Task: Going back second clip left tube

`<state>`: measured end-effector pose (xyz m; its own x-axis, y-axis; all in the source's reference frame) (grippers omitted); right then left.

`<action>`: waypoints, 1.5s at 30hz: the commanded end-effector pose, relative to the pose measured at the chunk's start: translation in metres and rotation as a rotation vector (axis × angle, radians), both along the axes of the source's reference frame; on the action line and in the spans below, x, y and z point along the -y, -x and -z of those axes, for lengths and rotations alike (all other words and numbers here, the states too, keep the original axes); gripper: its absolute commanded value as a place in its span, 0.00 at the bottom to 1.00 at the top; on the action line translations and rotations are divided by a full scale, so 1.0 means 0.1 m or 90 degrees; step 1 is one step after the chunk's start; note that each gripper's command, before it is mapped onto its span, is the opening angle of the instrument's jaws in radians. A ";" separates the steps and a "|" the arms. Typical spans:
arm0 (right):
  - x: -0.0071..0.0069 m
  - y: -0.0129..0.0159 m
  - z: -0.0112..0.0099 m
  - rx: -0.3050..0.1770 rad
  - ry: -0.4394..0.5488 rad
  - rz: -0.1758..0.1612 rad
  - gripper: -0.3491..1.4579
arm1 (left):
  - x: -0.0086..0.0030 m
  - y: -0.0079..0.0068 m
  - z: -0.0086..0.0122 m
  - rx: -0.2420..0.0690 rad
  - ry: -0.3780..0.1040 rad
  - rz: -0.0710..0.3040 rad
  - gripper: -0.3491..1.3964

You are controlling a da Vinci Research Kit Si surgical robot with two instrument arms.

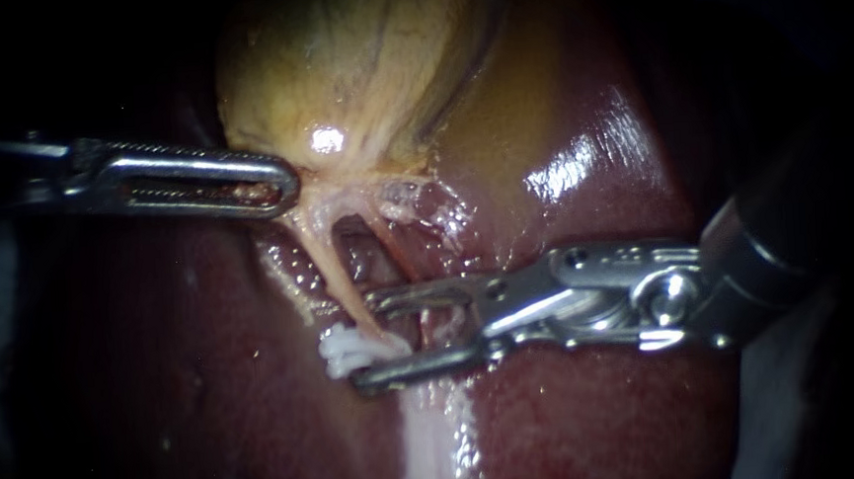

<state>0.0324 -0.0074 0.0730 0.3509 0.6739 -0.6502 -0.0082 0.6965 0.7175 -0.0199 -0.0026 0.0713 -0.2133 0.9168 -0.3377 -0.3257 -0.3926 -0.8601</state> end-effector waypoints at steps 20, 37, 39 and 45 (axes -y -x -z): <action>-0.044 0.089 0.052 -0.040 0.111 0.039 0.47 | -0.001 0.002 -0.001 0.000 0.000 0.000 0.00; -0.046 0.096 0.056 -0.038 0.115 0.036 0.47 | -0.006 0.017 -0.016 -0.003 0.003 0.004 0.00; -0.046 0.096 0.057 -0.038 0.115 0.036 0.47 | -0.008 0.024 -0.024 -0.004 0.004 0.006 0.00; -0.045 0.096 0.059 -0.039 0.115 0.036 0.47 | -0.007 0.041 -0.041 -0.008 0.008 0.009 0.00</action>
